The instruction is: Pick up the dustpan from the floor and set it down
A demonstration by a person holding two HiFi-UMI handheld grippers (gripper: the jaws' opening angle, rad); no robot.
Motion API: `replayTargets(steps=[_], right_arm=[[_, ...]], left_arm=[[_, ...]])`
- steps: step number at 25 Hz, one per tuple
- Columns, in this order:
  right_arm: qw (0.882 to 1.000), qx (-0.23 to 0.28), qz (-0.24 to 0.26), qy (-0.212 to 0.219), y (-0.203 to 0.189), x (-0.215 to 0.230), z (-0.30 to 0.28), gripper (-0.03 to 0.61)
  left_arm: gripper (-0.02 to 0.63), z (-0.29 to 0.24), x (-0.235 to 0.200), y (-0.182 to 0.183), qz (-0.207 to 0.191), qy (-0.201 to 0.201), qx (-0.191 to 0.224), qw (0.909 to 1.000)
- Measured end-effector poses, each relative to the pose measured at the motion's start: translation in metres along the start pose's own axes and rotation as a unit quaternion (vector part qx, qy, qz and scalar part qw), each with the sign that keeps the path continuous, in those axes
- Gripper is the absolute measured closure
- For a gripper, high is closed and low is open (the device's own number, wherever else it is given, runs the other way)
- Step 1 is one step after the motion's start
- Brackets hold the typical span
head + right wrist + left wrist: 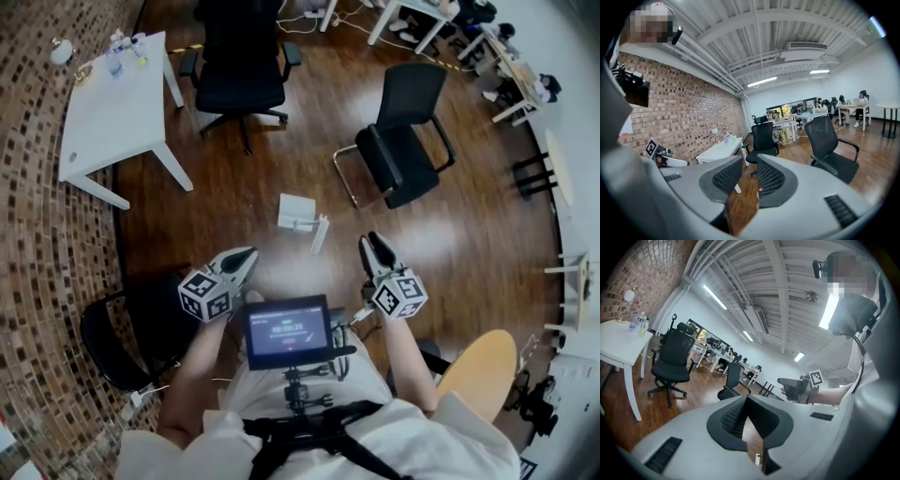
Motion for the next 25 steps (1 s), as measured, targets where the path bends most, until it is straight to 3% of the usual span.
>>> replayTargets(steps=[4, 9, 17, 25], right_arm=[[0.999, 0.026, -0.003, 0.038, 0.003, -0.006, -0.016, 0.460], [0.998, 0.048, -0.004, 0.046, 0.008, 0.015, 0.003, 0.460], [0.996, 0.066, -0.035, 0.041, -0.016, 0.094, 0.061, 0.460], [0.994, 0.083, -0.040, 0.067, -0.017, 0.132, 0.110, 0.460]], left_arm=[[0.614, 0.021, -0.006, 0.000, 0.001, 0.038, 0.013, 0.9992], [0.614, 0.025, 0.012, -0.017, 0.027, 0.084, 0.031, 0.9956], [0.614, -0.026, 0.073, -0.019, 0.013, 0.108, 0.034, 0.9935], [0.614, -0.065, 0.129, -0.038, 0.010, 0.130, 0.049, 0.9903]])
Point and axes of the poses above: the fingertips, and each gripper's own axes: z backward along the fingers, x to its right, y out of its top, the point moved 5 cm from there along z, backward along the fingers, and after that the axes turned 2 degrees about -x, right-handed, at the moved point
